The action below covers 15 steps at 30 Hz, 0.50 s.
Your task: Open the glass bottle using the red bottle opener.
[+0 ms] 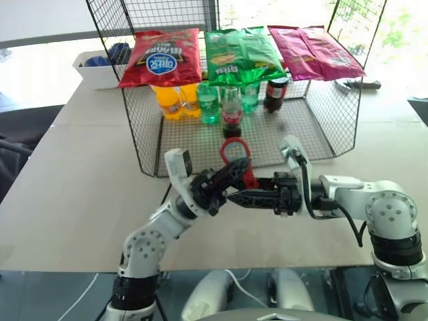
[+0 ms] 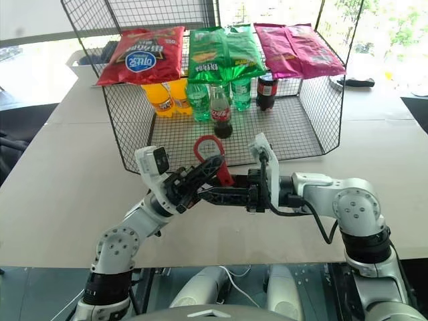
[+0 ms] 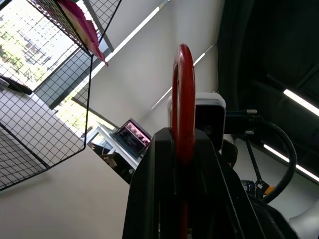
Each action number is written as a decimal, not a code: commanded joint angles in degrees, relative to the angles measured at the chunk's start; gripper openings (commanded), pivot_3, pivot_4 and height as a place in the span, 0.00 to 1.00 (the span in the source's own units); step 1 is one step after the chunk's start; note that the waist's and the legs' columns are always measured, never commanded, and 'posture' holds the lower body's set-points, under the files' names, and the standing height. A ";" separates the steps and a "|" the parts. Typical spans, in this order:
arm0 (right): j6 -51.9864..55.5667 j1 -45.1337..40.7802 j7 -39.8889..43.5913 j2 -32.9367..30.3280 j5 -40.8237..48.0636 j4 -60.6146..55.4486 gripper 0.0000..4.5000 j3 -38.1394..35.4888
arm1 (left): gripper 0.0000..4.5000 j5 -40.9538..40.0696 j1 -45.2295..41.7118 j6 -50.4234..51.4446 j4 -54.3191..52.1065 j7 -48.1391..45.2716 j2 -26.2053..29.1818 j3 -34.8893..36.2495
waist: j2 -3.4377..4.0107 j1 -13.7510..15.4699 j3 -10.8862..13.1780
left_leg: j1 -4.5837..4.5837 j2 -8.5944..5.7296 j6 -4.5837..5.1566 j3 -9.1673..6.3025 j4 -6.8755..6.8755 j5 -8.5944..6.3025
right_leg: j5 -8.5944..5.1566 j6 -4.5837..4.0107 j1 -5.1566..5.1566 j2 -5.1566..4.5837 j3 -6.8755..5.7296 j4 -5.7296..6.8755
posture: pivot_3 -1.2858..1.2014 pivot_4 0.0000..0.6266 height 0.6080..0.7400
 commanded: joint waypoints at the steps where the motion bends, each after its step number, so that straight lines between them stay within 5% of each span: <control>1: 0.15 -1.52 1.20 -0.26 3.01 -1.84 0.16 0.28 | 0.00 0.52 0.24 0.09 -1.12 -0.17 0.31 0.43 | 0.00 -0.01 0.00 | 0.00 0.00 0.00 0.01 0.00 0.00 | 0.00 0.00 0.00 0.00 0.01 0.00 | 0.52 0.24 0.96; 3: 0.14 -1.67 1.50 -0.54 2.99 -1.70 0.01 0.41 | 0.00 0.49 0.24 0.31 -1.09 -0.43 0.38 0.41 | 0.00 -0.03 0.00 | 0.00 0.00 0.00 0.01 -0.01 0.00 | 0.00 0.00 0.00 0.00 0.01 -0.01 | 0.52 0.24 0.96; 14: -0.04 1.32 5.84 -6.27 -0.58 -4.03 0.01 0.54 | 0.00 3.46 0.04 -0.86 -0.93 -0.53 0.01 0.53 | 0.00 0.12 0.00 | -0.05 0.01 0.03 0.00 -0.03 -0.02 | 0.00 0.01 0.00 -0.01 -0.01 -0.10 | 0.52 0.24 0.96; 15: -0.20 1.77 6.48 -7.14 -0.97 -4.30 0.00 0.51 | 0.18 3.41 0.31 -0.56 -1.14 -0.93 0.27 0.37 | 0.00 0.15 0.00 | -0.05 0.01 0.04 0.00 -0.04 -0.03 | 0.00 0.01 0.00 -0.01 -0.01 -0.12 | 0.52 0.24 0.96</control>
